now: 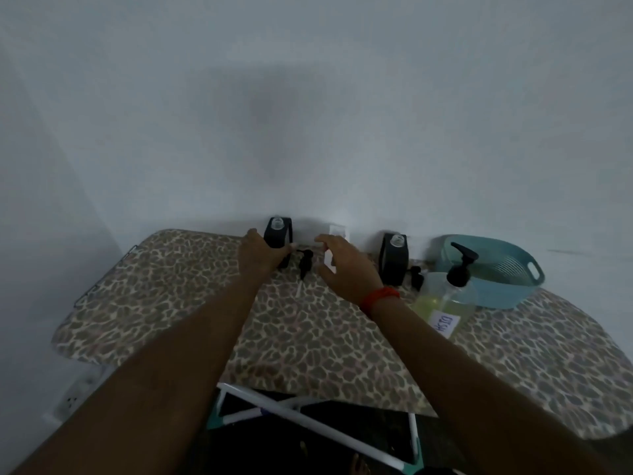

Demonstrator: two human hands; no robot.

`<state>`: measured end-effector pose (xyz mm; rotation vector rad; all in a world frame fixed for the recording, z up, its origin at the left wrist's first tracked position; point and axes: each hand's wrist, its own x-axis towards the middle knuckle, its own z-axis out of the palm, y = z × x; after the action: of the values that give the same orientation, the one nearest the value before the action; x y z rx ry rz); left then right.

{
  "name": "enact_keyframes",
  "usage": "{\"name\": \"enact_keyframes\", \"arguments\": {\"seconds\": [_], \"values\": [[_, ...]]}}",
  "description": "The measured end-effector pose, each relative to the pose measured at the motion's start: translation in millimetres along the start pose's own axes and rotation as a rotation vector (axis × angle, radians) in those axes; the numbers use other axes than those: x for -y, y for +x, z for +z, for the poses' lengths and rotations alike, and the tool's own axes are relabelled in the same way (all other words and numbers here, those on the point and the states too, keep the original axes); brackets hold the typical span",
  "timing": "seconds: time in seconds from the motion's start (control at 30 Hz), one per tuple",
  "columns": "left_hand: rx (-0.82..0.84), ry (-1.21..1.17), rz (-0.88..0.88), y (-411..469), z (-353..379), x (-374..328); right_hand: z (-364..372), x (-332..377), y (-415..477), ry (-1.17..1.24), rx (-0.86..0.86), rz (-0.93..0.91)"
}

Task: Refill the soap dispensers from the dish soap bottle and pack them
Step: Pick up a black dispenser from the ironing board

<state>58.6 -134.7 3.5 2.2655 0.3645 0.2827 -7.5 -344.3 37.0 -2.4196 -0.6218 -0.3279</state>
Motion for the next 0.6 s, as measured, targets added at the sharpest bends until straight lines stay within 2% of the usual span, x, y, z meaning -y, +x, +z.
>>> {"name": "enact_keyframes", "arguments": {"seconds": [0.17,0.27,0.47,0.6], "values": [[-0.026,-0.089,0.001,23.3,10.4,16.6,24.2,4.9,60.5,0.021,0.044,-0.015],[0.046,-0.066,0.067,23.5,-0.1,18.3,27.7,4.5,76.3,0.058,0.037,0.008],[0.23,-0.194,0.253,12.0,-50.8,47.3,33.6,-5.7,75.5,0.127,0.112,0.047],[0.251,-0.247,0.34,0.5,-81.4,53.6,39.5,1.6,69.0,0.131,0.199,0.079]]}}
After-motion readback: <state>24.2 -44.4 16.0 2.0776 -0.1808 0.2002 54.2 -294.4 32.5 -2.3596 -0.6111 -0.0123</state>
